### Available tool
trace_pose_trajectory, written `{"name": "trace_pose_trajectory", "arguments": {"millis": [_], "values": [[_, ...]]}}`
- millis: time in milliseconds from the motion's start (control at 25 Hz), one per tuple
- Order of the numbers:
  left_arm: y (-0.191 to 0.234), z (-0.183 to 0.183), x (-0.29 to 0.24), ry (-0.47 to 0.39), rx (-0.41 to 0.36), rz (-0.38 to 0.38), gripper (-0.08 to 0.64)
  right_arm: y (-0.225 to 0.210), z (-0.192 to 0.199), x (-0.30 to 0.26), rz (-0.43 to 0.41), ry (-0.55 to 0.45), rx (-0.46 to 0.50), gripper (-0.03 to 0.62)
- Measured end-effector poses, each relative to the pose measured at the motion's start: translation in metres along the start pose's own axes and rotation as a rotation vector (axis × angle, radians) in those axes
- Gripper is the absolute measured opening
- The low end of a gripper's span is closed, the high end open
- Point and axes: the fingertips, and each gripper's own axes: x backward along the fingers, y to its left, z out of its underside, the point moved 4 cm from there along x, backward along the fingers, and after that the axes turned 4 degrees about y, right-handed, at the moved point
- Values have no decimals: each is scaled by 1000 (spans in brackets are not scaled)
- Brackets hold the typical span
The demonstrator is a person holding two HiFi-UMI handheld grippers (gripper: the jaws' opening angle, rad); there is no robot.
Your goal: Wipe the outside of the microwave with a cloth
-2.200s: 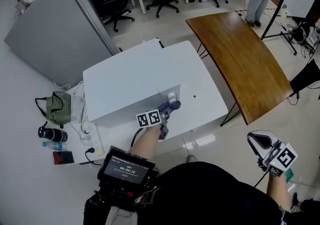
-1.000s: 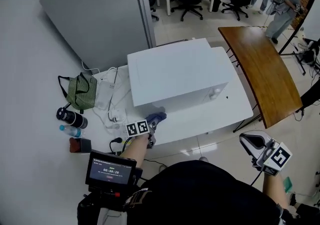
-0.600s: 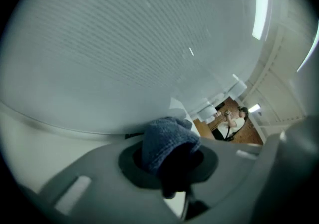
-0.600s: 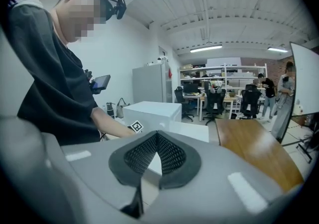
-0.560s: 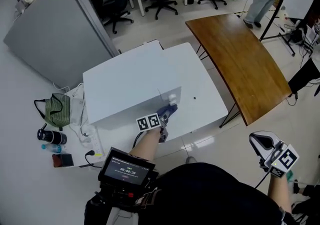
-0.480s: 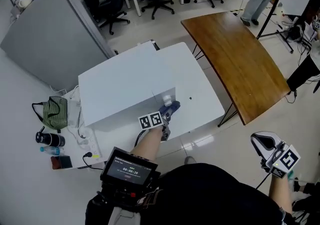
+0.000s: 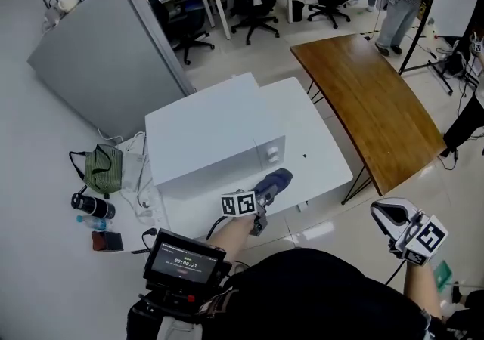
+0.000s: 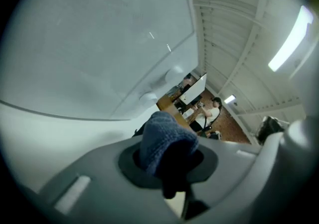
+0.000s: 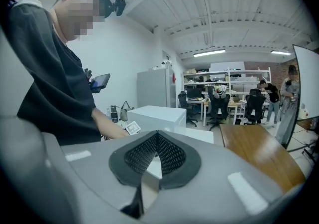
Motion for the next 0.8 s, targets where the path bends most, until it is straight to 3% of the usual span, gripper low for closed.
{"name": "trace_pose_trajectory", "arguments": {"millis": [120,440,640,800], "values": [[-8,-3,84,-44,-67,43,58,46,-21,-39,-62,-24,15,6],[-23,-22,298,-169,-354,78,57,178,-38,-134,-204,-59,-11,6],[-67,6,358,-219,-467,64,58,219,-47,-128,-257,-67,30,6],[-125,43,352,-258,-567,88,58,223,-50,-90,-272,-127,67,6]]}}
